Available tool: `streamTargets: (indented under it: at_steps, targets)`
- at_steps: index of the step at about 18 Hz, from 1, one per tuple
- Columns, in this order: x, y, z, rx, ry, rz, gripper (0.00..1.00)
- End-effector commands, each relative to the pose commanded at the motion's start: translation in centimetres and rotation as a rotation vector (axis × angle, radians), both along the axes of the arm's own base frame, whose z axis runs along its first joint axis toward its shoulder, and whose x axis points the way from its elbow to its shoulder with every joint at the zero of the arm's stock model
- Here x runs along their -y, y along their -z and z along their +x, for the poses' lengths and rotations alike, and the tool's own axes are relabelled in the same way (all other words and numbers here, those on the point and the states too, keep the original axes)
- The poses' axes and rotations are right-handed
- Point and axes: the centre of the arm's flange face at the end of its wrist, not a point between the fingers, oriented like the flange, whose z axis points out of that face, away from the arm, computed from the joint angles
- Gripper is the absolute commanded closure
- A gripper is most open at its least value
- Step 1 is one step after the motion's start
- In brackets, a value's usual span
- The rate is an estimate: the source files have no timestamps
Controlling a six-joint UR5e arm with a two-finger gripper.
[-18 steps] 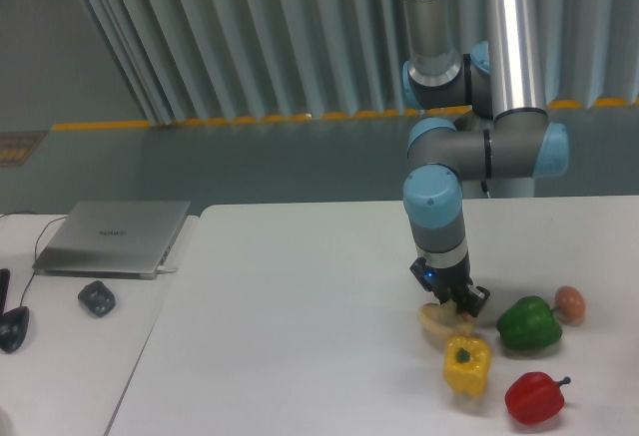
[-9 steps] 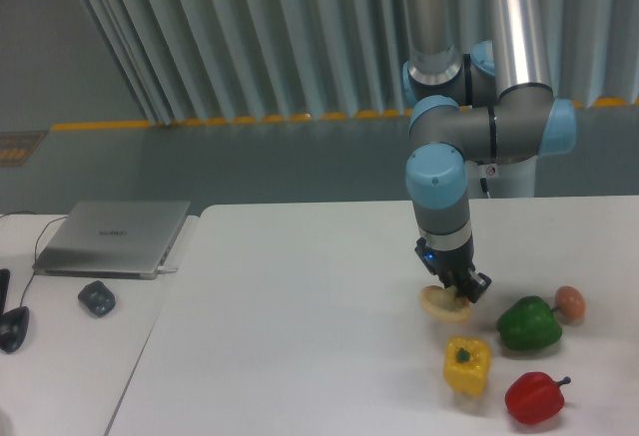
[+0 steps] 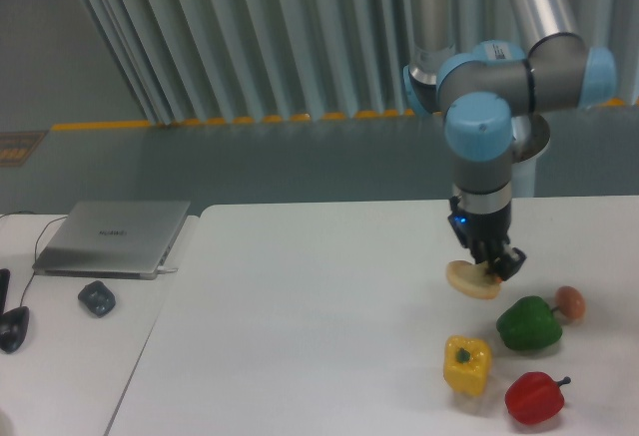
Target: Place the triangular bread in the basket
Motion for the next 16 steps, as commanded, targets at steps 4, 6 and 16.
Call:
streamTargets:
  at_steps: [4, 6, 16]
  targets:
    - [2.6, -1.1, -4.7, -0.070, 0.049, 0.004, 0.87]
    - [3.3, -1.3, -6.5, -0.160, 0.082, -0.035, 0.87]
    - [6.6, -0.1, -13.7, -0.264, 0.110, -0.090, 0.86]
